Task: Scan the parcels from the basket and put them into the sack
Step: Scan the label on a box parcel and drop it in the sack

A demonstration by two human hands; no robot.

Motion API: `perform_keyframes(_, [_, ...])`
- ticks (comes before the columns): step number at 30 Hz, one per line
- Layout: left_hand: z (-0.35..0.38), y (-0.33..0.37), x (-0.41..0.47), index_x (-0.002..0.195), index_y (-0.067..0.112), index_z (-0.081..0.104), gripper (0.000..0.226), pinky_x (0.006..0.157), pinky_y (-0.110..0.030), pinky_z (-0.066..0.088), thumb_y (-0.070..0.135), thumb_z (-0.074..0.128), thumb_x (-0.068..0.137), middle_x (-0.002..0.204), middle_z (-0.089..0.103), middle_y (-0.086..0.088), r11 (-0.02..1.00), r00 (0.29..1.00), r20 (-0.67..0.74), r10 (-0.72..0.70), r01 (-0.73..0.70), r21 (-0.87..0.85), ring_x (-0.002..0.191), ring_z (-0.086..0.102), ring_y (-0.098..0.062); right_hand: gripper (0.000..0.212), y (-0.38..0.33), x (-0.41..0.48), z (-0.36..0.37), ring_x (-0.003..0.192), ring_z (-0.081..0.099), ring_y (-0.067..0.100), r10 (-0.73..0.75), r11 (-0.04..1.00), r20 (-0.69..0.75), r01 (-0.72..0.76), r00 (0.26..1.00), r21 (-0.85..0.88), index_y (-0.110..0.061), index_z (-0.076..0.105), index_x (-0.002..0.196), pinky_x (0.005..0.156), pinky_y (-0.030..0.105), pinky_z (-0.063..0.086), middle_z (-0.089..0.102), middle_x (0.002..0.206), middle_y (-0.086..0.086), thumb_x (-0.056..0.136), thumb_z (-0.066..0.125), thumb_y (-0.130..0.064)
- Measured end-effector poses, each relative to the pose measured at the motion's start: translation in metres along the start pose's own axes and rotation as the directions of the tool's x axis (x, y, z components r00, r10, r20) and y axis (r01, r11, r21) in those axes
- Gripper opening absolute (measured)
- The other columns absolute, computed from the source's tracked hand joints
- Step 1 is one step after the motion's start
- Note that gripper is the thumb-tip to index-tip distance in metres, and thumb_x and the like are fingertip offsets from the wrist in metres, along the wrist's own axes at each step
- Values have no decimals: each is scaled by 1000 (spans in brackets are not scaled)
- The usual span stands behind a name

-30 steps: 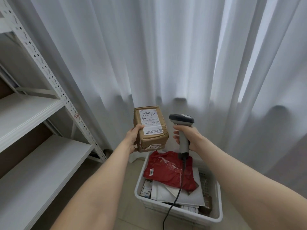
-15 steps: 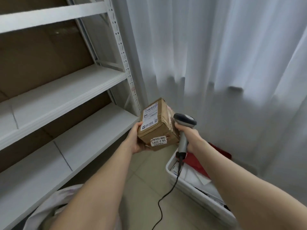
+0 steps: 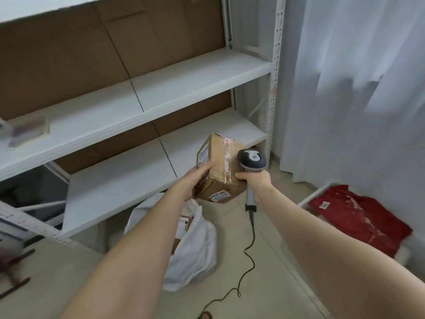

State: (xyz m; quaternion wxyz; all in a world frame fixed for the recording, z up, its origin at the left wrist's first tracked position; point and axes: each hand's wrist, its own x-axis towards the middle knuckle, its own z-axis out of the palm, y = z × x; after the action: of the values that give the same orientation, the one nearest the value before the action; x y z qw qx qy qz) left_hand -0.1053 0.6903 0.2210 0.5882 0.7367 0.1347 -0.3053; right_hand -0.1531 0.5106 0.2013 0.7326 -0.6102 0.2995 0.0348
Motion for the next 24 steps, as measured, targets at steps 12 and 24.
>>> perform_keyframes(12, [-219,-95,65,113,27,58,56,45,-26,52,59,66,68,89,70,-2,978,956,-264,-125,74,-193,77,67,-20,39,87,40,231,88,64,27,195,981,103,-195,975,-7,0,64,110,88,42,55,66,97,11,77,81,-11])
perform_keyframes(24, [-303,-230,156,101,16,63,48,61,-32,49,58,58,80,84,67,-8,777,837,-142,-528,409,-480,80,62,-25,18,227,114,346,73,61,23,387,918,110,-372,915,-134,-6,65,87,62,30,49,65,83,9,76,79,-2])
